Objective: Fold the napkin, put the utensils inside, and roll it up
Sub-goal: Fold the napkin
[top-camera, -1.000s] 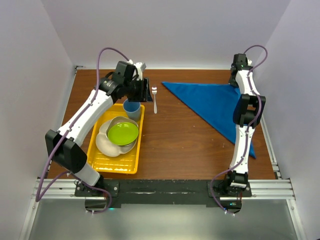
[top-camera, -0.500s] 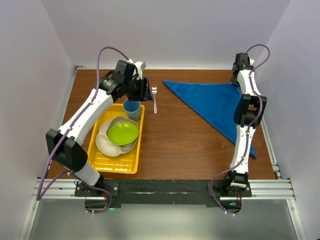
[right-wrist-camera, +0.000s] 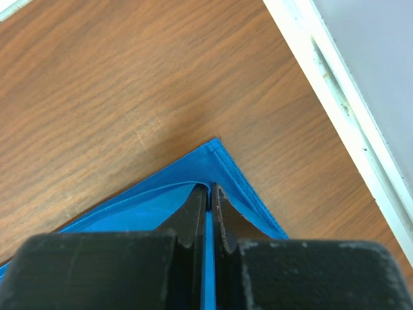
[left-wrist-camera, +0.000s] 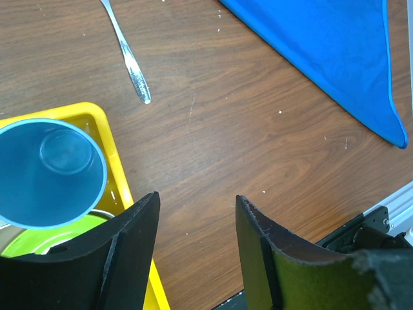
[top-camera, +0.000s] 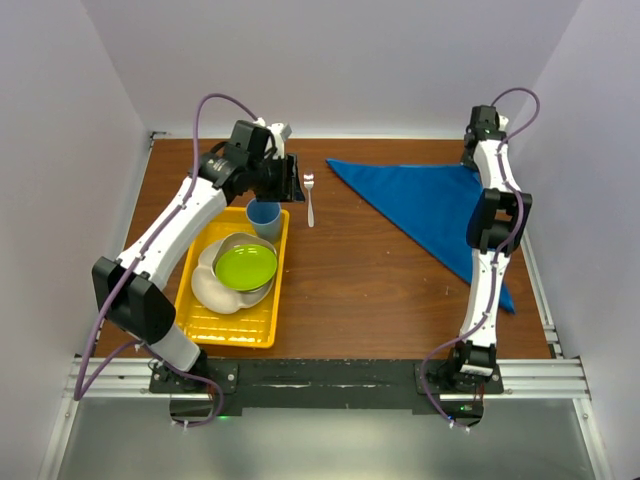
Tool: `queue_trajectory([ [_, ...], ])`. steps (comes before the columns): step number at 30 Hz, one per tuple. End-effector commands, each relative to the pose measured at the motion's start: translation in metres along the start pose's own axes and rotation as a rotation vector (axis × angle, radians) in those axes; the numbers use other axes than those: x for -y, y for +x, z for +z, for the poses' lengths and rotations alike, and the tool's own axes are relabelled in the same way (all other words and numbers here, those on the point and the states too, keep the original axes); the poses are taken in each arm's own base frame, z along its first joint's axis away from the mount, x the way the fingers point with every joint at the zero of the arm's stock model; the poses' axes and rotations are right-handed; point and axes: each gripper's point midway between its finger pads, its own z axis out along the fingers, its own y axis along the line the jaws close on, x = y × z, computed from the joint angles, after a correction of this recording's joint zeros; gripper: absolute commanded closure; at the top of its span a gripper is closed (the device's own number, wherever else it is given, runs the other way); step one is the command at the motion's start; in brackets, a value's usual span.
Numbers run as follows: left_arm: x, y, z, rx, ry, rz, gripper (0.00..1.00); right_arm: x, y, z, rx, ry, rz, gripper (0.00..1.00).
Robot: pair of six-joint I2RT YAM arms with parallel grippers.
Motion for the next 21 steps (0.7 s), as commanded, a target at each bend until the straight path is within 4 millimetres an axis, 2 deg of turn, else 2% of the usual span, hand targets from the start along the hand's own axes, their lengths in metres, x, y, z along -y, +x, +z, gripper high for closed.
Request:
queue_trajectory([
  [1, 0.007, -0.017, -0.007, 0.04, 0.032, -0.006, 0.45, 0.002, -0.02, 0.001, 0.057, 0.005, 0.023, 1.0],
  [3, 0.008, -0.016, -0.006, 0.035, 0.035, -0.008, 0.45, 0.002, -0.022, -0.001, 0.062, 0.002, 0.015, 0.86],
  [4, 0.008, -0.016, -0.006, 0.035, 0.035, -0.009, 0.45, 0.003, -0.022, -0.001, 0.059, 0.004, 0.013, 0.72],
  [7, 0.013, -0.015, -0.009, 0.033, 0.059, -0.016, 0.46, 0.008, -0.031, -0.017, 0.054, 0.017, 0.013, 0.49],
  [8, 0.016, -0.015, -0.01, 0.037, 0.076, -0.016, 0.46, 0.015, -0.035, -0.028, 0.052, 0.039, 0.019, 0.45],
  [9, 0.019, -0.016, -0.017, 0.055, 0.09, -0.013, 0.46, 0.018, -0.036, -0.034, 0.055, 0.052, 0.033, 0.38],
  [10, 0.015, -0.007, -0.014, 0.041, 0.088, -0.023, 0.46, 0.021, -0.035, -0.039, 0.051, 0.063, 0.035, 0.26],
  [11, 0.016, -0.005, -0.016, 0.049, 0.097, -0.035, 0.46, 0.026, -0.029, -0.048, 0.03, 0.076, 0.024, 0.24],
  [12, 0.022, -0.009, -0.026, 0.093, 0.129, -0.03, 0.46, 0.029, -0.025, -0.054, 0.012, 0.086, 0.025, 0.21],
  [13, 0.019, 0.003, -0.022, 0.074, 0.131, -0.044, 0.46, 0.03, -0.02, -0.059, -0.011, 0.092, 0.017, 0.18],
  [15, 0.03, 0.002, -0.034, 0.117, 0.193, -0.056, 0.47, 0.035, -0.005, -0.082, -0.064, 0.123, -0.025, 0.16],
  [16, 0.028, 0.011, -0.03, 0.102, 0.202, -0.078, 0.47, 0.035, -0.002, -0.093, -0.072, 0.135, -0.034, 0.14],
  [17, 0.034, 0.008, -0.032, 0.124, 0.237, -0.073, 0.47, 0.033, 0.02, -0.099, -0.121, 0.146, -0.066, 0.14],
  [18, 0.037, 0.008, -0.035, 0.141, 0.257, -0.075, 0.47, 0.034, 0.01, -0.126, -0.089, 0.117, -0.05, 0.13],
  [19, 0.035, 0.016, -0.029, 0.126, 0.263, -0.099, 0.48, 0.032, 0.037, -0.127, -0.152, 0.096, -0.077, 0.13],
  [20, 0.038, 0.012, -0.028, 0.145, 0.288, -0.094, 0.52, 0.023, 0.04, -0.136, -0.142, 0.049, -0.065, 0.14],
  [21, 0.038, 0.014, -0.021, 0.134, 0.292, -0.101, 0.54, 0.021, 0.029, -0.166, -0.099, -0.017, -0.026, 0.14],
])
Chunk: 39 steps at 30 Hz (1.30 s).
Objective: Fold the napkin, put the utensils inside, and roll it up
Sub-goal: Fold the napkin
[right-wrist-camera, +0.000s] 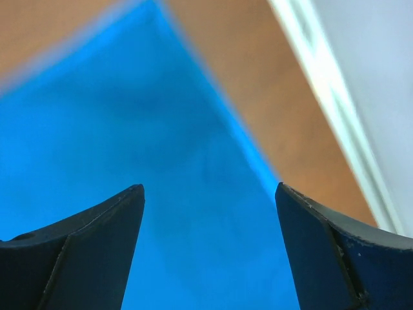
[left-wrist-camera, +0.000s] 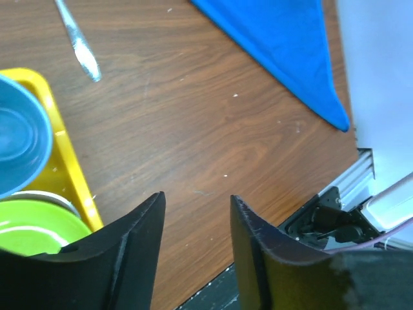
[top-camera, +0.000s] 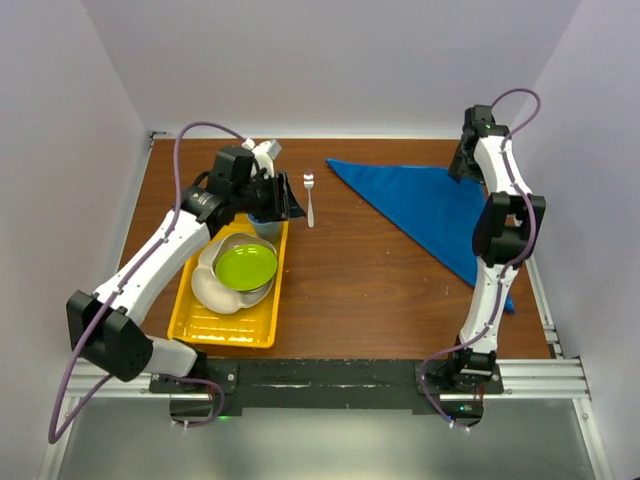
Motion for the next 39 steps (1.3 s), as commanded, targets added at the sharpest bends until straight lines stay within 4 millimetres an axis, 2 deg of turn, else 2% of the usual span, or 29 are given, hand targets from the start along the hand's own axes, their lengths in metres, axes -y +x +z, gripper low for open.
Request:
queue_trajectory([
  [1, 0.023, -0.018, 0.007, 0.085, 0.142, -0.029, 0.56, -0.012, 0.016, -0.096, 0.025, -0.2, 0.044, 0.14],
  [2, 0.027, -0.023, 0.01, 0.099, 0.165, -0.03, 0.6, -0.016, 0.038, -0.1, -0.017, -0.226, 0.029, 0.14],
  [4, 0.027, -0.027, 0.022, 0.101, 0.179, -0.075, 0.64, -0.02, 0.06, -0.125, -0.049, -0.301, 0.022, 0.14],
  [5, 0.035, -0.036, 0.025, 0.131, 0.219, -0.076, 0.68, -0.041, 0.078, -0.144, -0.053, -0.346, -0.038, 0.14],
  [7, 0.034, -0.042, 0.041, 0.13, 0.23, -0.152, 0.73, -0.049, 0.096, -0.172, -0.049, -0.407, -0.064, 0.14],
  [8, 0.04, -0.054, 0.046, 0.17, 0.265, -0.157, 0.78, -0.061, 0.124, -0.178, -0.092, -0.44, -0.093, 0.14],
  [9, 0.035, -0.055, 0.061, 0.166, 0.265, -0.184, 0.81, -0.066, 0.134, -0.185, -0.1, -0.469, -0.094, 0.14],
  [10, 0.038, -0.063, 0.068, 0.181, 0.274, -0.221, 0.83, -0.07, 0.148, -0.187, -0.102, -0.505, -0.098, 0.14],
  [11, 0.029, -0.07, 0.087, 0.2, 0.257, -0.246, 0.89, -0.078, 0.162, -0.197, -0.14, -0.558, -0.098, 0.14],
  [13, 0.032, -0.086, 0.102, 0.219, 0.268, -0.293, 0.95, -0.08, 0.176, -0.198, -0.171, -0.587, -0.083, 0.14],
  [14, 0.027, -0.091, 0.123, 0.235, 0.272, -0.299, 0.97, -0.082, 0.176, -0.207, -0.167, -0.634, -0.081, 0.14],
  [15, 0.034, -0.106, 0.128, 0.274, 0.29, -0.288, 0.97, -0.081, 0.174, -0.207, -0.152, -0.635, -0.081, 0.16],
  [16, 0.037, -0.112, 0.135, 0.293, 0.296, -0.281, 0.98, -0.081, 0.174, -0.207, -0.142, -0.639, -0.084, 0.16],
  [17, 0.031, -0.118, 0.155, 0.325, 0.29, -0.281, 0.98, -0.079, 0.171, -0.209, -0.131, -0.639, -0.079, 0.16],
  [18, 0.042, -0.136, 0.155, 0.368, 0.32, -0.261, 0.98, -0.077, 0.169, -0.209, -0.128, -0.631, -0.084, 0.17],
  [19, 0.045, -0.143, 0.163, 0.387, 0.326, -0.248, 0.98, -0.073, 0.165, -0.211, -0.124, -0.624, -0.086, 0.18],
  [20, 0.036, -0.145, 0.185, 0.406, 0.309, -0.242, 0.99, -0.071, 0.163, -0.211, -0.115, -0.62, -0.097, 0.18],
  [21, 0.046, -0.164, 0.185, 0.453, 0.332, -0.216, 0.99, -0.067, 0.158, -0.213, -0.099, -0.622, -0.088, 0.19],
  [22, 0.046, -0.168, 0.194, 0.473, 0.329, -0.198, 1.0, -0.062, 0.153, -0.208, -0.092, -0.615, -0.062, 0.21],
  [23, 0.031, -0.165, 0.22, 0.475, 0.3, -0.207, 1.0, -0.057, 0.15, -0.204, -0.091, -0.61, -0.041, 0.23],
  [24, 0.037, -0.18, 0.222, 0.512, 0.319, -0.195, 1.0, -0.053, 0.146, -0.202, -0.09, -0.624, -0.017, 0.28],
  [25, 0.033, -0.183, 0.231, 0.521, 0.31, -0.194, 1.0, -0.046, 0.143, -0.194, -0.118, -0.645, 0.027, 0.3],
  [26, 0.017, -0.178, 0.252, 0.521, 0.272, -0.203, 1.0, -0.04, 0.141, -0.189, -0.135, -0.64, 0.054, 0.33],
  [27, 0.019, -0.187, 0.254, 0.547, 0.277, -0.191, 1.0, -0.036, 0.142, -0.183, -0.157, -0.636, 0.07, 0.39],
  [28, 0.013, -0.188, 0.261, 0.553, 0.253, -0.173, 1.0, -0.024, 0.137, -0.175, -0.171, -0.619, 0.106, 0.48],
  [29, -0.002, -0.185, 0.274, 0.561, 0.205, -0.174, 1.0, -0.021, 0.134, -0.173, -0.168, -0.609, 0.11, 0.54],
  [30, -0.007, -0.19, 0.276, 0.583, 0.174, -0.15, 1.0, -0.019, 0.133, -0.17, -0.168, -0.599, 0.113, 0.65],
  [35, -0.059, -0.191, 0.289, 0.627, -0.079, -0.098, 1.0, -0.006, 0.132, -0.152, -0.187, -0.525, 0.114, 0.69],
  [39, -0.079, -0.187, 0.298, 0.627, -0.161, -0.044, 1.0, 0.003, 0.134, -0.148, -0.188, -0.481, 0.093, 0.69],
])
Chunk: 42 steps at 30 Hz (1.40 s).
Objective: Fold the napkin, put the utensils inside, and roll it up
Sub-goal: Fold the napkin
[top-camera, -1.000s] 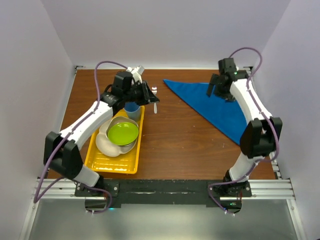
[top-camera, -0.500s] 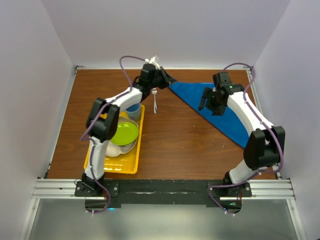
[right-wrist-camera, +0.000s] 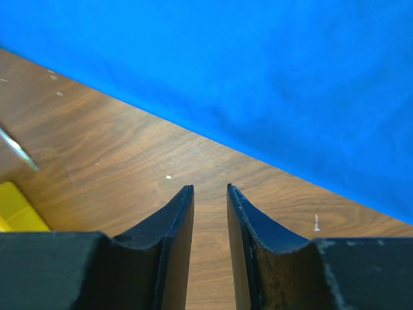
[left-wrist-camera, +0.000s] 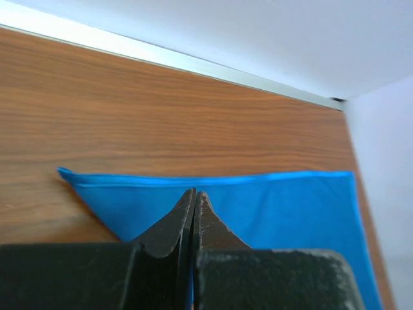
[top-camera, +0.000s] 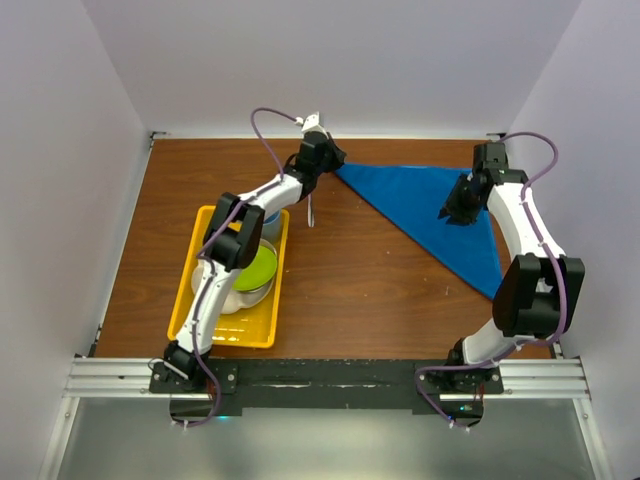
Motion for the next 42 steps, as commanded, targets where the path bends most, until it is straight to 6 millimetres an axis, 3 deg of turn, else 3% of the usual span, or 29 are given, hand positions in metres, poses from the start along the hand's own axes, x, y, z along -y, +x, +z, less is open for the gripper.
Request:
queue_trajectory([
  [1, -0.019, -0.03, 0.009, 0.115, -0.097, 0.114, 1.0, 0.008, -0.002, -0.006, -0.001, 0.042, -0.037, 0.69],
  [11, -0.049, -0.016, 0.021, 0.107, -0.13, 0.112, 1.0, 0.029, -0.005, -0.008, 0.011, 0.126, -0.033, 0.69],
  [17, -0.066, -0.008, 0.026, 0.108, -0.162, 0.115, 1.0, 0.052, 0.005, -0.009, -0.007, 0.203, -0.011, 0.69],
  [20, -0.077, -0.003, 0.025, 0.098, -0.196, 0.116, 1.0, 0.075, 0.014, -0.007, -0.038, 0.3, 0.022, 0.69],
  [25, -0.077, -0.002, 0.027, 0.097, -0.178, 0.132, 1.0, 0.112, 0.028, -0.004, -0.088, 0.371, 0.113, 0.69],
  [38, -0.081, 0.009, 0.027, 0.082, -0.166, 0.084, 1.0, 0.228, 0.093, -0.007, -0.171, 0.637, 0.39, 0.7],
  [42, -0.081, 0.011, 0.027, 0.075, -0.162, 0.083, 1.0, 0.238, 0.099, -0.002, -0.198, 0.663, 0.426, 0.71],
])
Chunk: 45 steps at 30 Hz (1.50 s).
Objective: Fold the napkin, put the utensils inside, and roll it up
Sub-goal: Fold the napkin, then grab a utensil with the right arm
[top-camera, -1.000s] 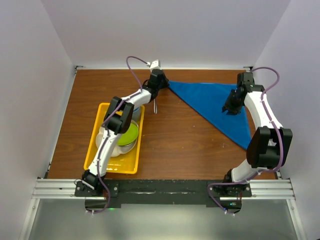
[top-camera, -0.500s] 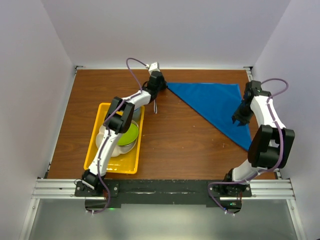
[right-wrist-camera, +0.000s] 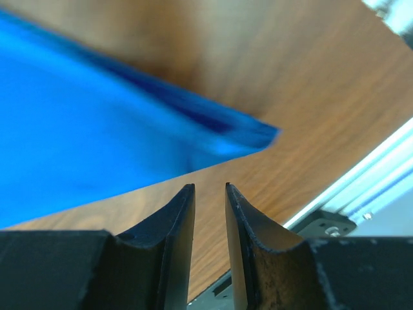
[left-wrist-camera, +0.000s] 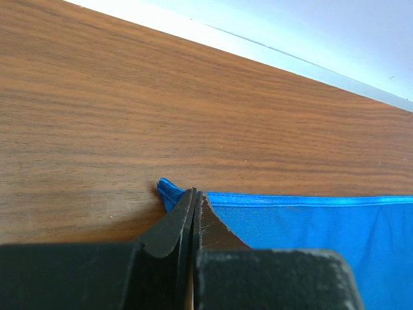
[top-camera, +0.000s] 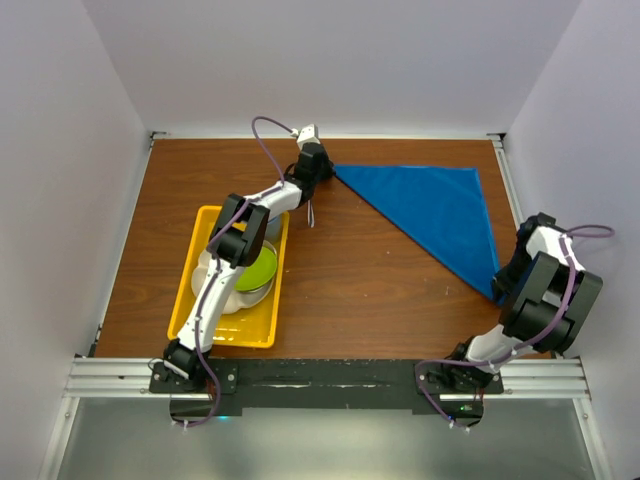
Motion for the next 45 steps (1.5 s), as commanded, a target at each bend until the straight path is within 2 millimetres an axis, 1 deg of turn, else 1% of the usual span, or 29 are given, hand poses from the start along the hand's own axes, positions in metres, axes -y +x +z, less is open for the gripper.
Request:
queue_trajectory([
  [1, -0.004, -0.009, 0.004, 0.035, 0.008, -0.018, 1.0, 0.009, -0.011, 0.006, 0.033, 0.044, 0.055, 0.71],
  [4, -0.003, -0.01, 0.004, 0.038, 0.01, -0.013, 1.0, 0.009, -0.01, 0.001, 0.023, 0.028, 0.063, 0.71],
  [5, -0.003, -0.01, 0.004, 0.038, 0.012, -0.012, 1.0, 0.009, -0.013, -0.004, 0.039, 0.016, 0.071, 0.71],
  [6, -0.003, -0.009, 0.005, 0.036, 0.016, -0.014, 1.0, 0.008, -0.017, -0.013, 0.072, -0.011, 0.081, 0.71],
  [8, -0.002, -0.009, 0.004, 0.035, 0.016, -0.017, 1.0, 0.004, -0.023, -0.026, 0.1, -0.042, 0.086, 0.73],
  [9, -0.001, -0.012, 0.004, 0.04, 0.017, -0.019, 1.0, 0.004, -0.027, -0.029, 0.111, -0.038, 0.095, 0.73],
  [12, 0.0, -0.013, 0.005, 0.044, 0.02, -0.02, 1.0, 0.003, -0.037, -0.028, 0.123, -0.022, 0.088, 0.72],
  [14, 0.001, -0.014, 0.005, 0.046, 0.025, -0.019, 1.0, -0.002, -0.041, -0.026, 0.126, -0.034, 0.096, 0.71],
  [16, 0.0, -0.012, 0.005, 0.043, 0.021, -0.021, 1.0, -0.009, -0.04, -0.02, 0.109, -0.054, 0.108, 0.71],
  [17, -0.001, -0.011, 0.005, 0.04, 0.02, -0.025, 1.0, -0.01, -0.038, -0.012, 0.089, -0.047, 0.112, 0.71],
  [19, -0.001, -0.01, 0.005, 0.037, 0.019, -0.032, 1.0, -0.011, -0.035, -0.003, 0.068, -0.03, 0.118, 0.71],
  [20, -0.001, -0.009, 0.005, 0.035, 0.02, -0.035, 1.0, -0.01, -0.03, 0.006, 0.045, -0.013, 0.115, 0.71],
  [22, -0.005, -0.007, 0.005, 0.034, 0.013, -0.038, 1.0, -0.008, -0.026, 0.013, 0.031, 0.009, 0.125, 0.71],
  [24, -0.006, -0.005, 0.006, 0.032, 0.012, -0.039, 1.0, -0.005, -0.025, 0.019, 0.028, 0.027, 0.138, 0.71],
  [25, -0.007, -0.007, 0.006, 0.035, 0.011, -0.045, 1.0, 0.001, -0.025, 0.021, 0.034, 0.055, 0.14, 0.71],
  [29, -0.009, -0.011, 0.005, 0.04, 0.009, -0.038, 1.0, 0.005, -0.028, 0.019, 0.058, 0.061, 0.124, 0.69],
  [31, -0.01, -0.013, 0.004, 0.042, 0.006, -0.033, 1.0, 0.007, -0.033, 0.01, 0.09, 0.056, 0.121, 0.68],
  [33, -0.011, -0.015, 0.003, 0.043, 0.004, -0.032, 1.0, 0.011, -0.03, -0.002, 0.107, 0.042, 0.137, 0.68],
  [35, -0.012, -0.015, 0.003, 0.041, 0.002, -0.027, 1.0, 0.018, -0.026, -0.004, 0.114, 0.062, 0.149, 0.67],
  [36, -0.012, -0.015, 0.002, 0.04, 0.005, -0.026, 1.0, 0.021, -0.025, -0.003, 0.12, 0.077, 0.151, 0.66],
  [38, -0.013, -0.013, 0.002, 0.035, 0.005, -0.022, 1.0, 0.026, -0.026, 0.008, 0.119, 0.096, 0.158, 0.66],
  [41, -0.012, -0.012, 0.001, 0.028, 0.012, -0.019, 1.0, 0.025, -0.018, 0.028, 0.041, 0.12, 0.154, 0.66],
  [43, -0.01, -0.013, 0.0, 0.028, 0.019, -0.016, 1.0, 0.021, -0.014, 0.036, 0.021, 0.112, 0.15, 0.66],
  [45, -0.007, -0.014, -0.002, 0.024, 0.031, -0.012, 1.0, 0.02, -0.016, 0.036, 0.036, 0.103, 0.15, 0.66],
])
